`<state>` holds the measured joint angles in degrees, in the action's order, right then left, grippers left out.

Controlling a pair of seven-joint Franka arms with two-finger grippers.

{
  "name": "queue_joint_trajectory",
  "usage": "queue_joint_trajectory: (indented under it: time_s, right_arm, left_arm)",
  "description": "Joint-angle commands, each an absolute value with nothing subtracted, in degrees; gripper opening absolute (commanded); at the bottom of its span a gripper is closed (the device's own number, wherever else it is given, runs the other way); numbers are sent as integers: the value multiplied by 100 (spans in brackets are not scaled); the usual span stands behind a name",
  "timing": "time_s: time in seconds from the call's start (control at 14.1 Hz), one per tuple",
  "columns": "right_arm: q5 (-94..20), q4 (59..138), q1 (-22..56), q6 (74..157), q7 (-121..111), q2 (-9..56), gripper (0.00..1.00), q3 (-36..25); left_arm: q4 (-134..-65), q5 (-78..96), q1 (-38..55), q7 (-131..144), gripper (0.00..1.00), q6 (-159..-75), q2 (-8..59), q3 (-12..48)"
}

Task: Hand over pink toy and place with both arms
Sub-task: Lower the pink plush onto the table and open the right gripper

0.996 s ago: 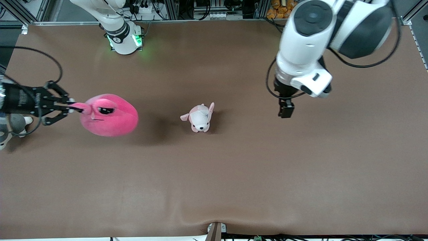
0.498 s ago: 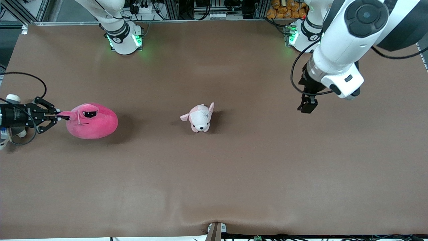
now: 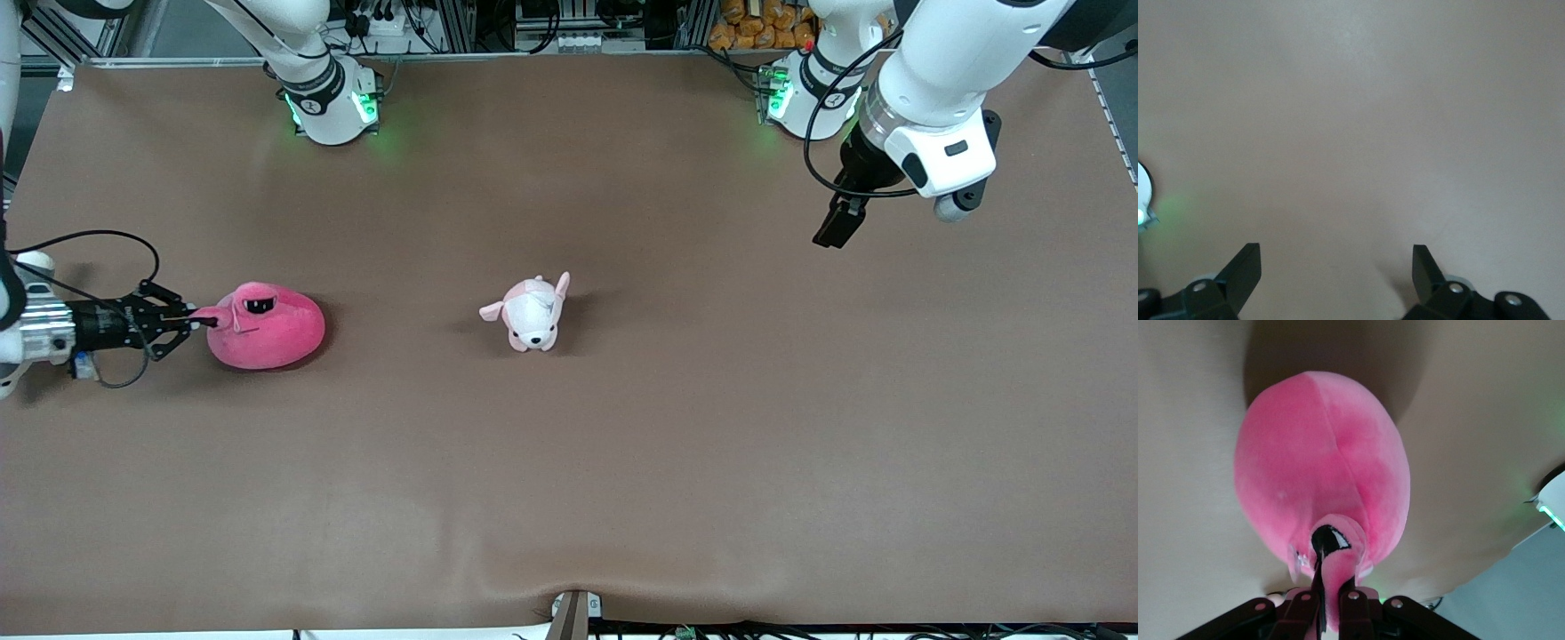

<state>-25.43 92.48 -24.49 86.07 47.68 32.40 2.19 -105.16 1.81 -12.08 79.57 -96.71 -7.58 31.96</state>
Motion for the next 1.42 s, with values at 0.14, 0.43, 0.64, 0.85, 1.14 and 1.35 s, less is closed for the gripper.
queue_joint_trajectory:
  time_s: [0.14, 0.43, 0.64, 0.85, 1.14, 1.35]
  right_arm:
    - [-2190, 8792, -2471, 8037, 4517, 3129, 100, 369]
    - [-1617, 7158, -1777, 6578, 4500, 3103, 100, 387]
    - [-1617, 6409, -1338, 6390, 4474, 2928, 100, 422]
    - [-1574, 6135, -836, 6381, 4184, 2340, 100, 440]
    - [-1232, 6187, -782, 5820, 2923, 1548, 100, 466]
    - [-101, 6248, -162, 5854, 709, 1064, 100, 422]
  left_arm:
    - [-10276, 316, -1765, 6007, 100, -9414, -853, 3120]
    - [-9949, 308, -2109, 4424, 100, -9308, -765, 3067]
    - [-9967, 299, -2119, 3650, 100, -9255, -756, 2963]
    - [-9967, 290, -1514, 2815, 100, -9176, -765, 2131]
    - [-9967, 290, -530, 1926, 100, -8983, -765, 1031]
    - [-9958, 290, 60, 1548, 100, -8869, -773, 345]
